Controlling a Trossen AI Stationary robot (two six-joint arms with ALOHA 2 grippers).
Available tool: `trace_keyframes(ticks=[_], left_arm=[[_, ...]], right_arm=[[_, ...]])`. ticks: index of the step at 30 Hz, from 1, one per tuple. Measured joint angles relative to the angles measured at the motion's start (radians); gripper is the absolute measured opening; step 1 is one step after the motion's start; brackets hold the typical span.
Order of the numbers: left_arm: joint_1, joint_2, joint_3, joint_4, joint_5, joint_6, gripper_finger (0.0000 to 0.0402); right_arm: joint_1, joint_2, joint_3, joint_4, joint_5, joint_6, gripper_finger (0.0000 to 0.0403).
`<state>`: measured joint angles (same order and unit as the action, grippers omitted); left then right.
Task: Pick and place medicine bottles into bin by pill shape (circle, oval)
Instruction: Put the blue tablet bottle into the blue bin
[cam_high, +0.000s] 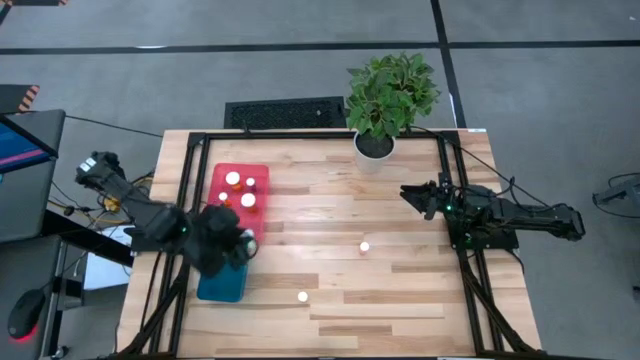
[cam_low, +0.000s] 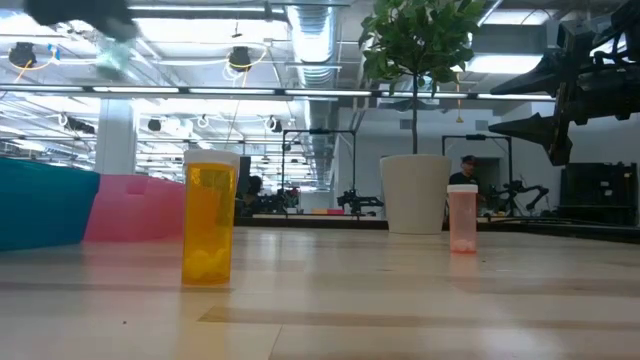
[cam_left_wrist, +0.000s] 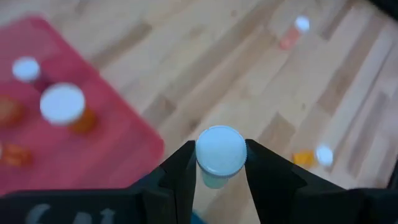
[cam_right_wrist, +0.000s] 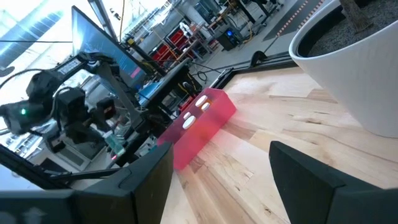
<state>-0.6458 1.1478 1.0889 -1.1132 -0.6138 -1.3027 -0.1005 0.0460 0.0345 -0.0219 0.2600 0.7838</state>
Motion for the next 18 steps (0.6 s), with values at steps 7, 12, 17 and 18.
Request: trace_keyframes(ticks=[7,12,17,18], left_arm=[[-0.209,0.072,0.0,-0.14,-0.056,-0.267,0.0116],[-0.299,0.168,0.0,-0.272,-0.094,-0.484,0.0116],[-0.345,0.291,0.0,-0.315,-0.119,-0.596,0.0116],[-0.347,0.314,0.0,-0.315,-0.129,-0.606,0.0116]], right_arm=[[0.0,0.0,0.0,0.006,0.0,0.001,0.0276],[0.0,0.0,0.0,0.007,0.001,0.002,0.0276],[0.0,0.0,0.0,0.007,0.001,0.005,0.0276],[0.0,0.0,0.0,0.007,0.002,0.005,0.0276]])
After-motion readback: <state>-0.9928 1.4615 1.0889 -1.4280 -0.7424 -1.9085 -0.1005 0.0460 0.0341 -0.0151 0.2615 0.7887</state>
